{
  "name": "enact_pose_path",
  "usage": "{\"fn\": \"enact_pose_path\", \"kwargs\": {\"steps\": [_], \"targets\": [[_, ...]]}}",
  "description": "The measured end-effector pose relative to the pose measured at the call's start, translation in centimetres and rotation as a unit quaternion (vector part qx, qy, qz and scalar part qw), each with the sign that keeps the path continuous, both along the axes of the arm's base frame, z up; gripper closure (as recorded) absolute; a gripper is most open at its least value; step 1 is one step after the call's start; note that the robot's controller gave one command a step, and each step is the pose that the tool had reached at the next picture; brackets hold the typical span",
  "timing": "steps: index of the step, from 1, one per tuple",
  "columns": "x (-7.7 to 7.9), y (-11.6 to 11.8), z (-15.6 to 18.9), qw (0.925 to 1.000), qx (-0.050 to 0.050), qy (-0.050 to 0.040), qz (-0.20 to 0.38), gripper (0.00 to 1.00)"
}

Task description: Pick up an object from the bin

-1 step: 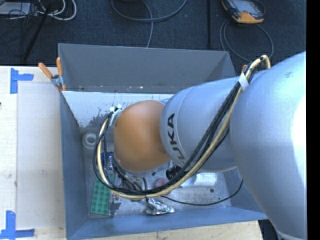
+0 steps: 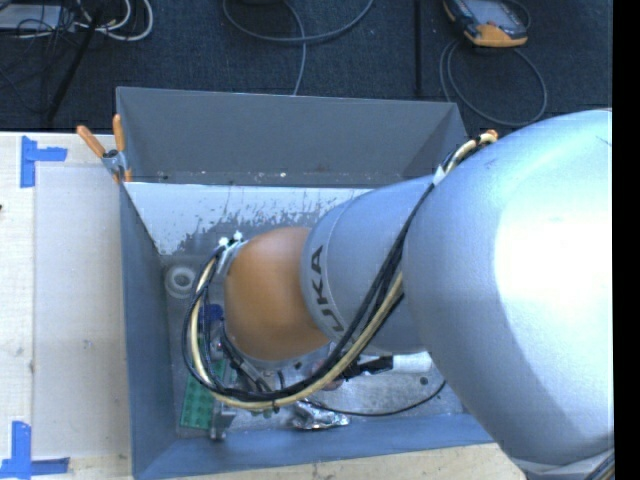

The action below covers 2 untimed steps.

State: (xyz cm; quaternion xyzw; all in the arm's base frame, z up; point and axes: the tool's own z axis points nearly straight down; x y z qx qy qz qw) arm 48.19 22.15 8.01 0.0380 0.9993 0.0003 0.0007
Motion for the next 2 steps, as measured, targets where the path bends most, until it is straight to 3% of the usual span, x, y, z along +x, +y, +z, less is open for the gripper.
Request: {"fn": "enact_pose_path", "kwargs": {"steps": [1,2], "targets": [[0.0,0.1,0.3,1.0000,0.001,-0.0004,0.000,1.00],[1.3,0.7,12.9,1.0000,0.001,-0.0022,0.007,1.00]]}}
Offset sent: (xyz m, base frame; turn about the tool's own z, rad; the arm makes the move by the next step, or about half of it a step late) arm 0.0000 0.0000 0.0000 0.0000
